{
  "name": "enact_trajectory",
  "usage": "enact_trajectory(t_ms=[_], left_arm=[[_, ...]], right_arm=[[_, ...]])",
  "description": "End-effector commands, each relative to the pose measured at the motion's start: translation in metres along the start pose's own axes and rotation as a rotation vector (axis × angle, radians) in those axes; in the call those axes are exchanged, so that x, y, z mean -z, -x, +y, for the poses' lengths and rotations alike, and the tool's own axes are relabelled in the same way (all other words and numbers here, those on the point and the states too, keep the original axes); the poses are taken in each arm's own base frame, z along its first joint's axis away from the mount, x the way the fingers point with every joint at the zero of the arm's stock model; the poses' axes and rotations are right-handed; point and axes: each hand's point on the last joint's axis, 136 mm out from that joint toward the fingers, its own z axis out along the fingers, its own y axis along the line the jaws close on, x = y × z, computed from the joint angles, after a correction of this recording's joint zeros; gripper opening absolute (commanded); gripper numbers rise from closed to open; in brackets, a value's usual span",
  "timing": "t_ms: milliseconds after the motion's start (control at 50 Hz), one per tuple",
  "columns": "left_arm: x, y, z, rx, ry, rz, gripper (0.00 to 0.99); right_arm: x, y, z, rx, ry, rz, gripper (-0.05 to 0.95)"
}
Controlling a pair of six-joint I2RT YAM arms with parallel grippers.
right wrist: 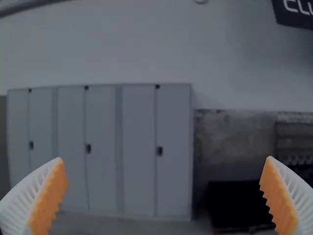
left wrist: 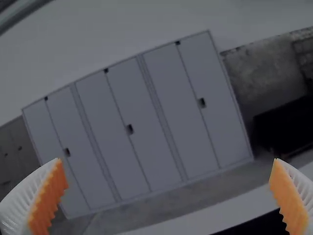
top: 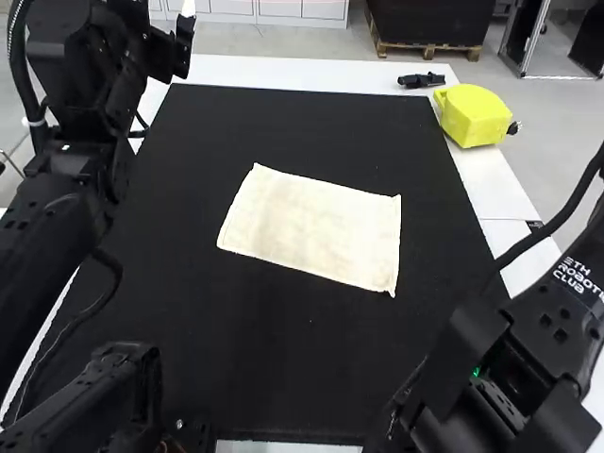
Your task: Fold the towel.
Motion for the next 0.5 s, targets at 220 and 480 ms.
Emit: enact_trajectory(t_ms=[220, 480], left_arm=[[0.003, 0.025, 0.012, 0.025, 0.036, -0.047, 0.967], [0.006, 0.027, 0.013, 0.026, 0.038, -0.049, 0.967]], right_arm=[[-0.01, 0.006, 0.034, -0.301, 0.185, 0.035, 0.91], [-0.02, -0.009, 0.09, -0.523, 0.476, 0.129, 0.91]])
